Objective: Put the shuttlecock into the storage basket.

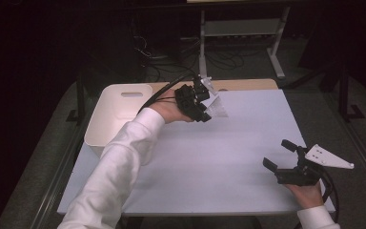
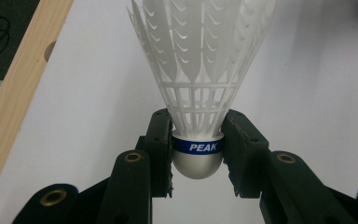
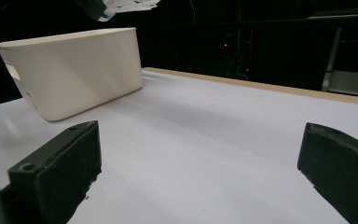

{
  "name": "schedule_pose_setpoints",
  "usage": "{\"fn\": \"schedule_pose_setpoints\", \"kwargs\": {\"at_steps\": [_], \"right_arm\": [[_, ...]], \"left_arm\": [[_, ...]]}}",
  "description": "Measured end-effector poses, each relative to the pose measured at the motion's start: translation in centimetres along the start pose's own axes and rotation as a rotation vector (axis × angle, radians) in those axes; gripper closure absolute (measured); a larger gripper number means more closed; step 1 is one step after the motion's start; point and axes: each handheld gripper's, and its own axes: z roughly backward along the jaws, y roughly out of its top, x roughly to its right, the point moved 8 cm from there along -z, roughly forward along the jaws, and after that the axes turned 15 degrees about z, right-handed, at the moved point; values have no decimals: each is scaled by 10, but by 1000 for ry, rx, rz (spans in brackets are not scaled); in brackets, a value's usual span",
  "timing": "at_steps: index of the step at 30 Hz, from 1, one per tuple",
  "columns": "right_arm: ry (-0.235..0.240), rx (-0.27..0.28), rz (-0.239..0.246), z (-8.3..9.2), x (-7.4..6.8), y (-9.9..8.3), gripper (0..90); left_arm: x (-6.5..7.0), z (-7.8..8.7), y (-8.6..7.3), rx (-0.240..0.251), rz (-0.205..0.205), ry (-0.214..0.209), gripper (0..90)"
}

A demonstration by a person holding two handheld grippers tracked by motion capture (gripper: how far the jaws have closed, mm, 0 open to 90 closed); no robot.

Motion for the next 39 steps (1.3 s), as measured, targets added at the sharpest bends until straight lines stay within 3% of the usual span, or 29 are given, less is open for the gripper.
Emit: {"fn": "schedule_pose_setpoints", "kwargs": {"at_steps": [17, 28, 36, 39], "right_arm": [[3, -3, -3, 0, -2, 1, 0], [2, 0, 4, 0, -2, 1, 0], [1, 0, 7, 0, -3, 1, 0], [1, 0, 8, 0, -3, 1, 0]], "left_arm": [[-11, 32, -10, -2, -9, 36, 643], [-23, 49, -23, 6, 18, 63, 644], [-31, 62, -32, -20, 17, 87, 643], [-33, 65, -36, -11, 38, 95, 643]]}}
